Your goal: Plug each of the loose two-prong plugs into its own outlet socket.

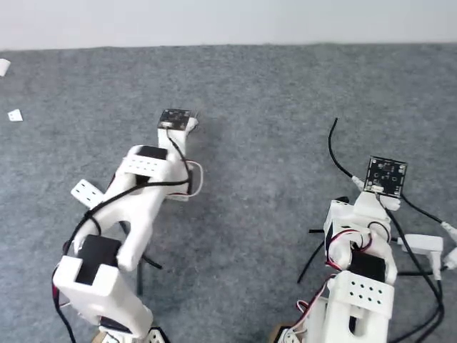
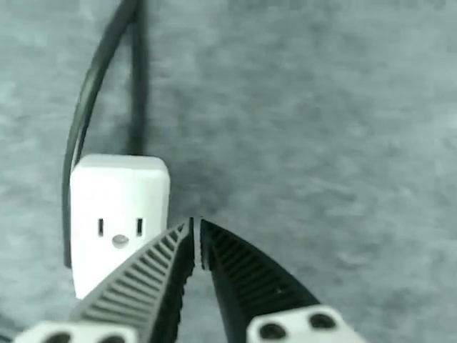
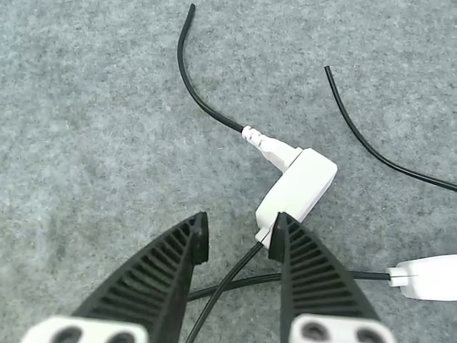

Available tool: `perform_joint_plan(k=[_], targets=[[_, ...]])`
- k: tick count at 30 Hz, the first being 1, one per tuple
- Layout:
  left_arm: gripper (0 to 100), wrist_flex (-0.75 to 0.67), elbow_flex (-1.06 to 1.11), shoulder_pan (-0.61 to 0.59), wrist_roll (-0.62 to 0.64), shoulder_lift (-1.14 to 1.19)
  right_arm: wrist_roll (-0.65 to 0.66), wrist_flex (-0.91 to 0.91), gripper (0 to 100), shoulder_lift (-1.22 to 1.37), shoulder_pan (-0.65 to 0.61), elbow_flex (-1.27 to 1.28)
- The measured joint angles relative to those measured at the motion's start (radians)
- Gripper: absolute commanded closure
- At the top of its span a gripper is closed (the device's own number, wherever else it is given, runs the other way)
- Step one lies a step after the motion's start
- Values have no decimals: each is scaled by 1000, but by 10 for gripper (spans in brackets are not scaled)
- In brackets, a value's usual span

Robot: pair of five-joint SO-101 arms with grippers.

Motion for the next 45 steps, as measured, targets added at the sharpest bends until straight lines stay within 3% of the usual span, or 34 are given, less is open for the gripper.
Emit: perform_joint_plan(k=[17,24,37,45], targets=[[985,-46,0,-262,-28,0,6,0,855,0,-18,6],[985,-57,-92,-359,-32,0,6,-2,855,0,-18,6],[985,-72,-147,-511,-187,43,6,-2,855,0,-18,6],[985,-101,-212,-580,-210,124,6,-2,855,0,-20,6]])
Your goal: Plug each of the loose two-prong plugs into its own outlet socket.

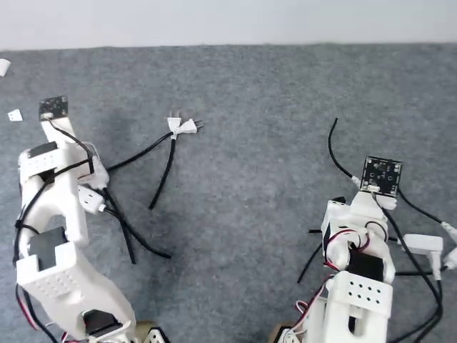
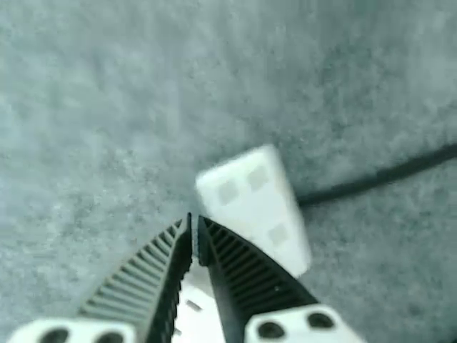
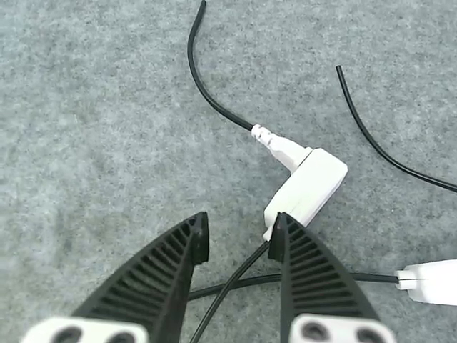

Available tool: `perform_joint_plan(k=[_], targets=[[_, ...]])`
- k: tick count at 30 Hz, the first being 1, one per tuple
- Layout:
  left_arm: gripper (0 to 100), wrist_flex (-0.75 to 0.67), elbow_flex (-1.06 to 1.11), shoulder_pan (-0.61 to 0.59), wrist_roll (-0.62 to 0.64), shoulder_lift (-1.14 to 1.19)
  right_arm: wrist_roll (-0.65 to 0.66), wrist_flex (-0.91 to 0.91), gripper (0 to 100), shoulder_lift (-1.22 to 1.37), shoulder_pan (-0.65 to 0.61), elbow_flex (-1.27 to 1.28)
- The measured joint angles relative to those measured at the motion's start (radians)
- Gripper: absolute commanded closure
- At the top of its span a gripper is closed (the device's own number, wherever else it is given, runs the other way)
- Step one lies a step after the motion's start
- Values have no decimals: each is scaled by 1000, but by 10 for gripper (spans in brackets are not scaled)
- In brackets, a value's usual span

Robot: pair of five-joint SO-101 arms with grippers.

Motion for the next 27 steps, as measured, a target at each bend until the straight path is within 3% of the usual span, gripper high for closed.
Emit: perform_joint_plan(k=[10,17,21,27], targets=[[969,127,-11,5,6,-129,0,-2,854,0,2,6],[679,150,-11,103,259,-129,0,-5,853,0,2,6],[701,150,-11,146,370,-57,0,-5,853,0,0,6],[746,150,-75,110,514,37,0,-5,853,0,2,6]])
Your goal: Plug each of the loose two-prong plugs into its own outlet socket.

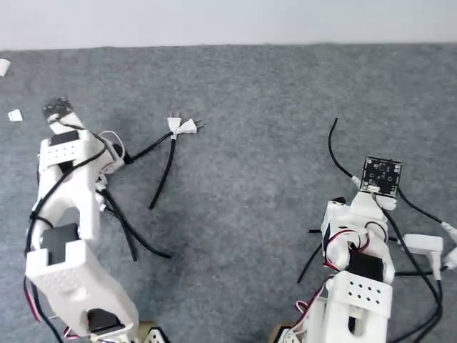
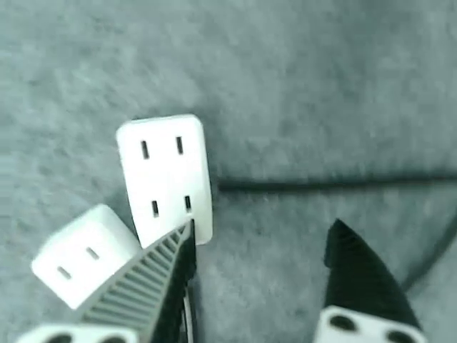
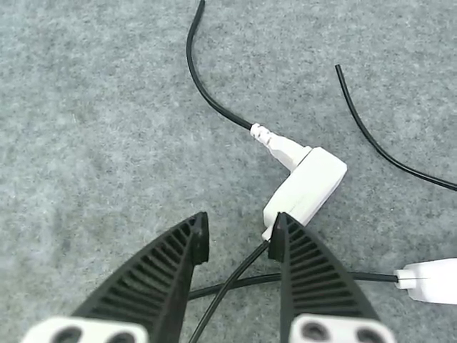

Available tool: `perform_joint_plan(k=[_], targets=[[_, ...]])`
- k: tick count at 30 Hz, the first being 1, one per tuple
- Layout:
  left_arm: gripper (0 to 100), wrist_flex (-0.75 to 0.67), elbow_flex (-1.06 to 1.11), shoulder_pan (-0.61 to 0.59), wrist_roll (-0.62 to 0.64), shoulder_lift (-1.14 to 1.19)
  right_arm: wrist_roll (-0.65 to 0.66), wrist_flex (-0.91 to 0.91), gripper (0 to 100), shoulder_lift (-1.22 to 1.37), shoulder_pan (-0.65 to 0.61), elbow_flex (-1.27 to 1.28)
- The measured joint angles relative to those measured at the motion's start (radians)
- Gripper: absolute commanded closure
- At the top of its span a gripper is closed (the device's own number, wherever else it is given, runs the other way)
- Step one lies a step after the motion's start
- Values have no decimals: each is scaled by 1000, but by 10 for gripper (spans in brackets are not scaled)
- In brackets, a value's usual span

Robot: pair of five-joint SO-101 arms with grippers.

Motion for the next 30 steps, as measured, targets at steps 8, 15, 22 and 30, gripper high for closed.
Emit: perform_joint_plan(k=[8,15,22,30], targets=[[746,0,-80,-12,15,61,0,-9,853,0,0,0],[746,84,-80,-15,15,11,3,-21,853,0,-2,0],[746,87,-80,-66,17,-23,3,-21,853,0,-2,0],[746,5,-38,-84,21,-14,3,-21,854,0,-6,0]])
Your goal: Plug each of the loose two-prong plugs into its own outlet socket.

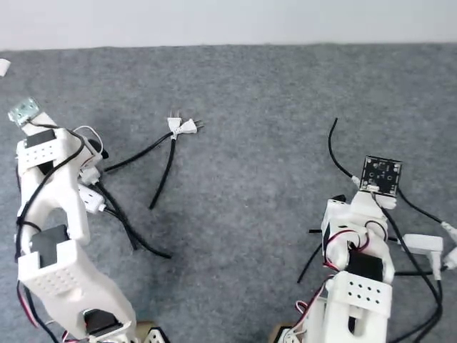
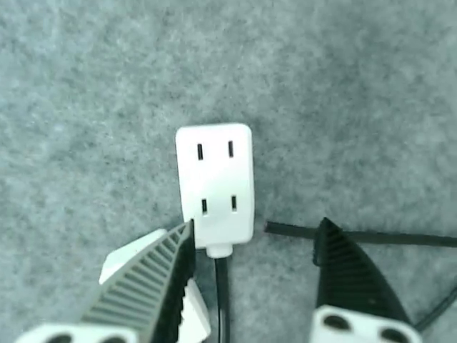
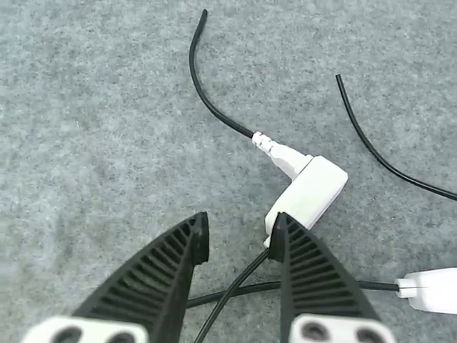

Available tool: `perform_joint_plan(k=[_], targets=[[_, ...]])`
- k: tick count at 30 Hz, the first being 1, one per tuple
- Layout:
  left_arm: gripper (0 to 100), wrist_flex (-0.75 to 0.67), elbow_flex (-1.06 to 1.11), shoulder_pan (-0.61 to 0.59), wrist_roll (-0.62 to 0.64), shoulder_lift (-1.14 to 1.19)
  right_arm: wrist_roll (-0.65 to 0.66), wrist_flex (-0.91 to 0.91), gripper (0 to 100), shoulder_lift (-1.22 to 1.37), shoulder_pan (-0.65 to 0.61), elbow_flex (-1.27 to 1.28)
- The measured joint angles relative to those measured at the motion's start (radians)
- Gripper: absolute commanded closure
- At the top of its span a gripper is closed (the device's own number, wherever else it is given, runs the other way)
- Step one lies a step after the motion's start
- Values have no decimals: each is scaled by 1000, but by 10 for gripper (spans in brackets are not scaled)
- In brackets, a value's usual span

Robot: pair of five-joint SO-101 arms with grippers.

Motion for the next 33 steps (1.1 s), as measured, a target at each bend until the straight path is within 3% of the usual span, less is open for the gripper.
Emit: perform_joint_plan(k=[8,14,21,33], targets=[[757,52,-221,-18,0,230,0,0,855,0,0,0],[993,204,-428,-14,2,368,0,0,855,0,3,0],[988,288,-493,18,-86,384,3,0,855,0,-15,17],[988,605,-730,169,-103,384,40,0,855,0,-31,17]])
